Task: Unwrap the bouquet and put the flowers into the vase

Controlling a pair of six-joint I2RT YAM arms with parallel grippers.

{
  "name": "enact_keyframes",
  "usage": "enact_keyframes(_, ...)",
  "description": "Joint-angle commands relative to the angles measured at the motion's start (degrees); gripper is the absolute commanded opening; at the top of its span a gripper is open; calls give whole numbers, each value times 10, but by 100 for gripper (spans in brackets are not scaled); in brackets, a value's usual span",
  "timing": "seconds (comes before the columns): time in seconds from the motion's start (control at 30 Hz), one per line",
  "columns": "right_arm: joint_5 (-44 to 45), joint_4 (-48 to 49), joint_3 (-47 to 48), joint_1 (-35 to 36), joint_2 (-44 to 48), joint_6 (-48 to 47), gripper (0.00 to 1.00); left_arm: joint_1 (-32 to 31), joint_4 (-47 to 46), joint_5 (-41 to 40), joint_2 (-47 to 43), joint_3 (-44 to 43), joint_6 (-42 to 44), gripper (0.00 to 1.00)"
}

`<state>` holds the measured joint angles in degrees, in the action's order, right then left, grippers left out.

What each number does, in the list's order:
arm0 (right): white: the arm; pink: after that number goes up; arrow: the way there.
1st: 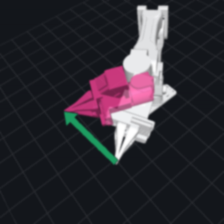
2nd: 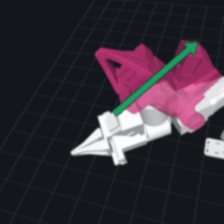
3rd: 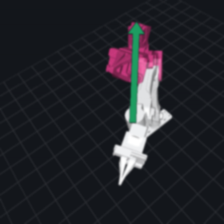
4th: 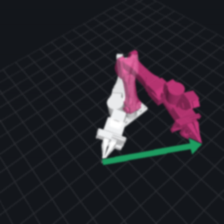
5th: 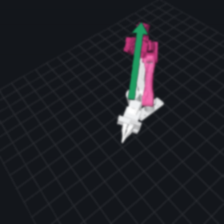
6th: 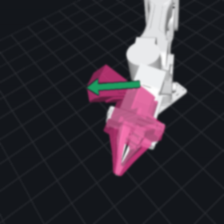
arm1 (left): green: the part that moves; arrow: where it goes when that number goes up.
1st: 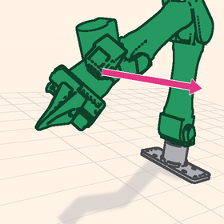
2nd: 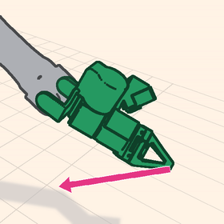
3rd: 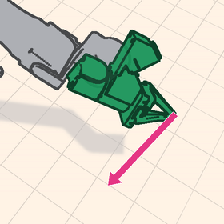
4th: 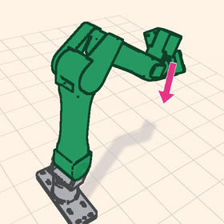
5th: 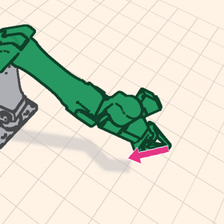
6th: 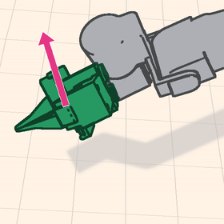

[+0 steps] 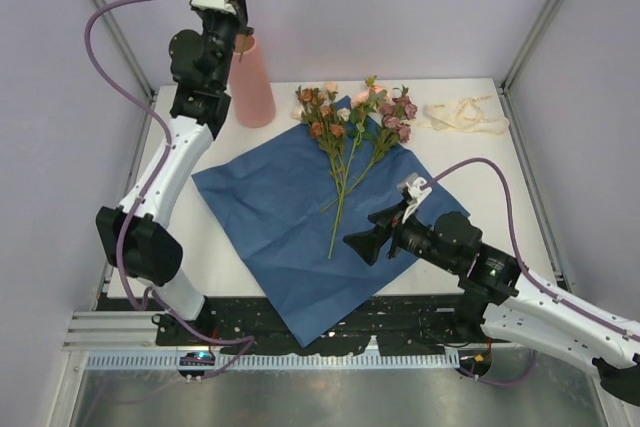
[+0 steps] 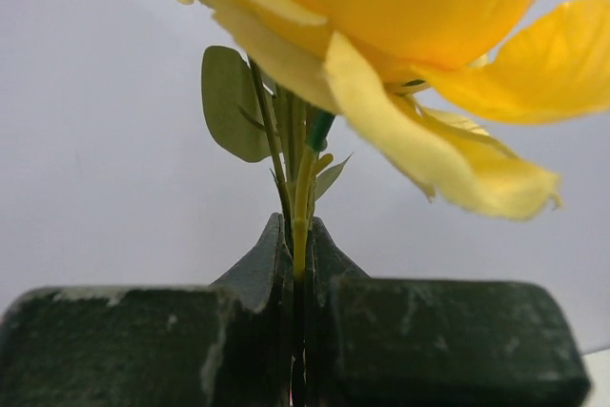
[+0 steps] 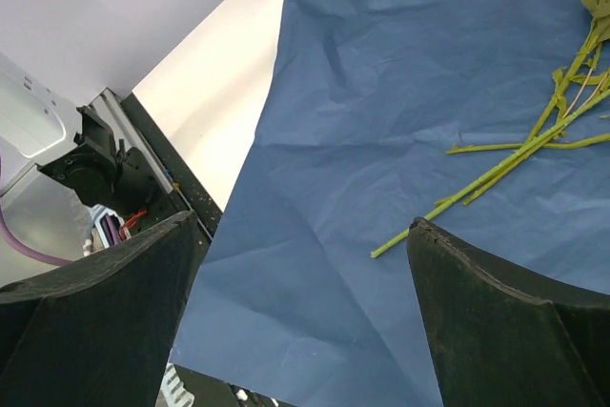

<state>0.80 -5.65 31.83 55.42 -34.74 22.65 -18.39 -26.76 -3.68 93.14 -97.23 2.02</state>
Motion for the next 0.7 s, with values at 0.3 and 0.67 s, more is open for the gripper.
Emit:
enact_keyframes(0.3,18,25,53,2,-81,-28,95,74,-86,69,125,-151,-81,0)
enact_keyframes(0.67,43,39,45,3,-105,-15,95,110,-93,83,226,-189,-134,0)
